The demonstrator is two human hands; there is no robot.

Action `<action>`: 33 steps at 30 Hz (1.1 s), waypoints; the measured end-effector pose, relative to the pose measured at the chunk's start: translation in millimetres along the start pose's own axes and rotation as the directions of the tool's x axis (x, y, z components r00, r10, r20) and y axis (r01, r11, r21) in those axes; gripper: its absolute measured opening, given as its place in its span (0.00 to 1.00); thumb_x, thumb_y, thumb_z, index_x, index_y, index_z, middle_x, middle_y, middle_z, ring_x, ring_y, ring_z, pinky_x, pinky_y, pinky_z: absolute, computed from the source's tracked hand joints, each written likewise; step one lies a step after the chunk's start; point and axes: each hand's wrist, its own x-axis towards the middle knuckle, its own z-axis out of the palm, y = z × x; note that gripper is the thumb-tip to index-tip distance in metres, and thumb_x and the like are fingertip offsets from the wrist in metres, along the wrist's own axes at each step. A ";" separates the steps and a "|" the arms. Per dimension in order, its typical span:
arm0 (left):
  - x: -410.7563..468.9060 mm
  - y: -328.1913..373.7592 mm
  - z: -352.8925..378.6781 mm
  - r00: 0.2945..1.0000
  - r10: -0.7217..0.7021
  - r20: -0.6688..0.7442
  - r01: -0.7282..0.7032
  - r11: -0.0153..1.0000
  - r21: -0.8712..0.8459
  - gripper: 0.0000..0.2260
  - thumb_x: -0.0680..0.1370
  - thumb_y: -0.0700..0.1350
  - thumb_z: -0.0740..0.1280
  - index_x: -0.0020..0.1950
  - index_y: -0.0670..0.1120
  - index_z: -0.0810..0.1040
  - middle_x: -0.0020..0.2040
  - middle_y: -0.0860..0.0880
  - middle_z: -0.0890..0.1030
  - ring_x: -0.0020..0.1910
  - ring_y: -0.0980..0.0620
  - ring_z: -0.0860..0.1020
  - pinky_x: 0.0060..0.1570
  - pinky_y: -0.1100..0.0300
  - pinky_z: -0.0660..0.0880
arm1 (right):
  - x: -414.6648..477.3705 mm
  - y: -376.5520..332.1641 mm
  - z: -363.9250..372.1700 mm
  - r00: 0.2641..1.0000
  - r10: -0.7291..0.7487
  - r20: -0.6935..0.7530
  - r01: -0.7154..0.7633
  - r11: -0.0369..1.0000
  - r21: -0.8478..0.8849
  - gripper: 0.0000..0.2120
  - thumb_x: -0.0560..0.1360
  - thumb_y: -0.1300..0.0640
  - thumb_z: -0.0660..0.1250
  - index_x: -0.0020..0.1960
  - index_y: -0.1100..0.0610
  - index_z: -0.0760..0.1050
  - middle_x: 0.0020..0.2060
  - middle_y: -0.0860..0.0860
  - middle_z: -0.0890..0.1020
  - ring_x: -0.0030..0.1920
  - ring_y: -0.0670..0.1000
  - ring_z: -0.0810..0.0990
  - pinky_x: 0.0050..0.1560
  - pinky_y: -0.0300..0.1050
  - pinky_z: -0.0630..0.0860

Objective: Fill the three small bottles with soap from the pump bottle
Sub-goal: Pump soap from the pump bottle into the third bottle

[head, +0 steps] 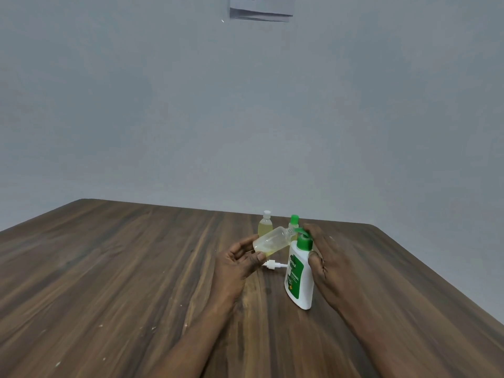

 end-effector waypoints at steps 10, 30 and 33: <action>1.8 -1.3 -0.5 1.000 -0.008 -0.003 0.008 1.000 -0.007 0.17 0.72 0.32 0.74 0.59 0.46 0.83 0.53 0.43 0.87 0.49 0.49 0.86 0.46 0.59 0.82 | 2.7 1.2 2.3 1.000 -0.001 -0.012 0.002 0.998 0.064 0.27 0.73 0.63 0.57 0.69 0.47 0.64 0.64 0.40 0.71 0.62 0.45 0.72 0.66 0.47 0.67; -0.4 0.9 0.4 1.000 -0.004 -0.002 0.004 1.000 -0.019 0.21 0.66 0.40 0.77 0.59 0.46 0.83 0.54 0.44 0.87 0.53 0.47 0.86 0.46 0.60 0.82 | -0.8 0.1 -2.0 0.998 0.037 0.047 -0.038 0.999 0.020 0.21 0.76 0.48 0.56 0.67 0.50 0.67 0.61 0.43 0.73 0.60 0.50 0.74 0.64 0.47 0.69; -1.3 -0.4 -0.3 1.000 -0.004 0.001 0.004 1.000 -0.009 0.21 0.65 0.42 0.78 0.59 0.47 0.84 0.54 0.45 0.87 0.53 0.46 0.85 0.47 0.59 0.82 | -0.5 -2.6 -1.4 0.999 0.039 0.019 -0.039 0.999 0.003 0.22 0.73 0.57 0.57 0.67 0.51 0.68 0.58 0.39 0.72 0.54 0.44 0.73 0.61 0.52 0.72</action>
